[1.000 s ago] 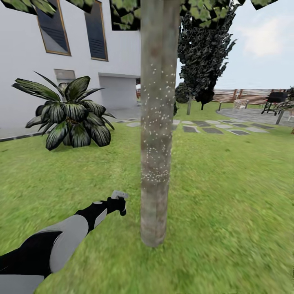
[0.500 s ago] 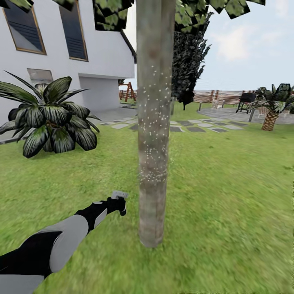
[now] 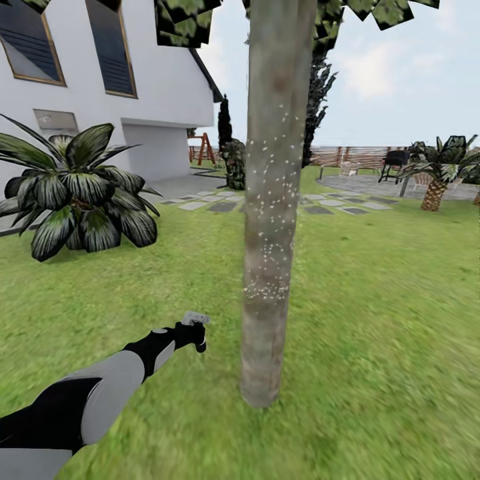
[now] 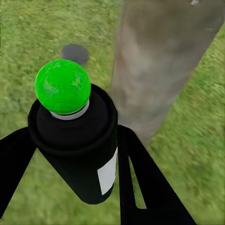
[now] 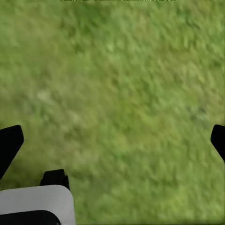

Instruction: In the garden, pick up the pesticide atomizer on the floor and spray pesticide onto both trees until each tree trunk is fully covered.

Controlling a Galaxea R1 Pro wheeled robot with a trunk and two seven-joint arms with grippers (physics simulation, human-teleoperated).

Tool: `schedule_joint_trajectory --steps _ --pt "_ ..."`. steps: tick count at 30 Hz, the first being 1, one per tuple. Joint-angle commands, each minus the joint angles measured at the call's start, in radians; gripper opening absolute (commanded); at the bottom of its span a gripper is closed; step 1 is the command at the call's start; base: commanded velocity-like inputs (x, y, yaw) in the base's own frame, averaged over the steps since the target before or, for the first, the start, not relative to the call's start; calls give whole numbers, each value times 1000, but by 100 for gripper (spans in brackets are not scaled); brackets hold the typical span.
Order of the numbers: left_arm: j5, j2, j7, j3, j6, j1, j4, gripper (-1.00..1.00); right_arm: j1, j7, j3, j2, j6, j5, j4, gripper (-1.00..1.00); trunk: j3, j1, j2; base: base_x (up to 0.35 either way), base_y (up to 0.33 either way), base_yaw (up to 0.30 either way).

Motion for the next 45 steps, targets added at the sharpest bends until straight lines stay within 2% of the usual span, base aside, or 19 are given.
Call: schedule_joint_trajectory --steps 1,11,32,45 --pt "-1 0 3 0 -1 0 0 -100 0 0 0 0 0 0 0 100 0 0 0 108 350 -88" --pt "-1 0 3 0 -1 0 0 -100 0 0 0 0 0 2 0 100 0 0 0 101 350 -263" --pt "-1 0 3 0 -1 0 0 -100 0 0 0 0 0 2 0 100 0 0 0 3 350 -293" --pt "-1 -1 3 0 -1 0 0 -100 0 0 0 0 0 2 0 100 -8 0 0 47 349 -22"
